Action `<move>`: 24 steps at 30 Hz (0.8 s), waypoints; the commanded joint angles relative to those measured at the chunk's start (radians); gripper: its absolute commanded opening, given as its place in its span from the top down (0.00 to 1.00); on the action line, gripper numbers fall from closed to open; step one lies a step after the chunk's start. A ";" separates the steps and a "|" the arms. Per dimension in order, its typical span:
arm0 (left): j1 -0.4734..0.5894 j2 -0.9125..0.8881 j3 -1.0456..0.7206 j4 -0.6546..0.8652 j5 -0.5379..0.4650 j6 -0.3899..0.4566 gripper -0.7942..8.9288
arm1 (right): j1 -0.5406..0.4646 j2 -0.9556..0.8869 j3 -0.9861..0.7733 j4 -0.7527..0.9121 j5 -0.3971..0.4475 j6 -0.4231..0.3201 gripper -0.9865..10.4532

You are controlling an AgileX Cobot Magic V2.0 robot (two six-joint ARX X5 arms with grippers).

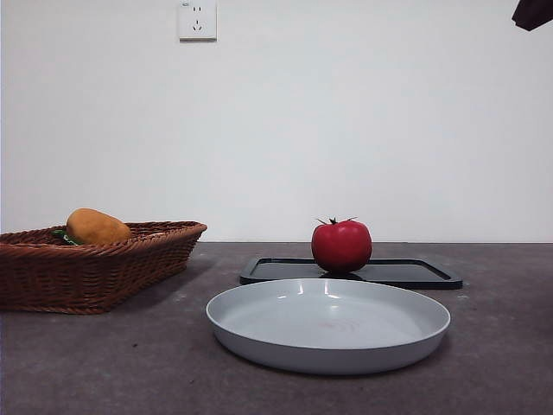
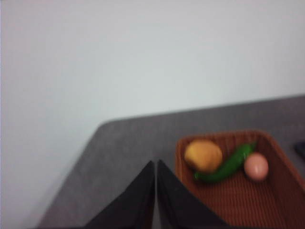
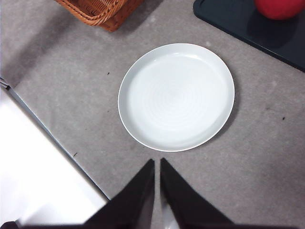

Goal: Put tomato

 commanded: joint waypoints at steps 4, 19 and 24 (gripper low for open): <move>0.002 -0.096 -0.156 0.008 -0.003 -0.034 0.91 | 0.006 0.006 0.008 0.010 -0.003 0.009 0.91; 0.002 -0.233 -0.352 0.000 -0.003 -0.059 0.91 | 0.007 0.006 0.008 0.010 -0.003 0.009 0.91; 0.002 -0.233 -0.356 -0.045 -0.004 -0.058 0.91 | 0.006 0.006 0.008 0.010 -0.003 0.009 0.91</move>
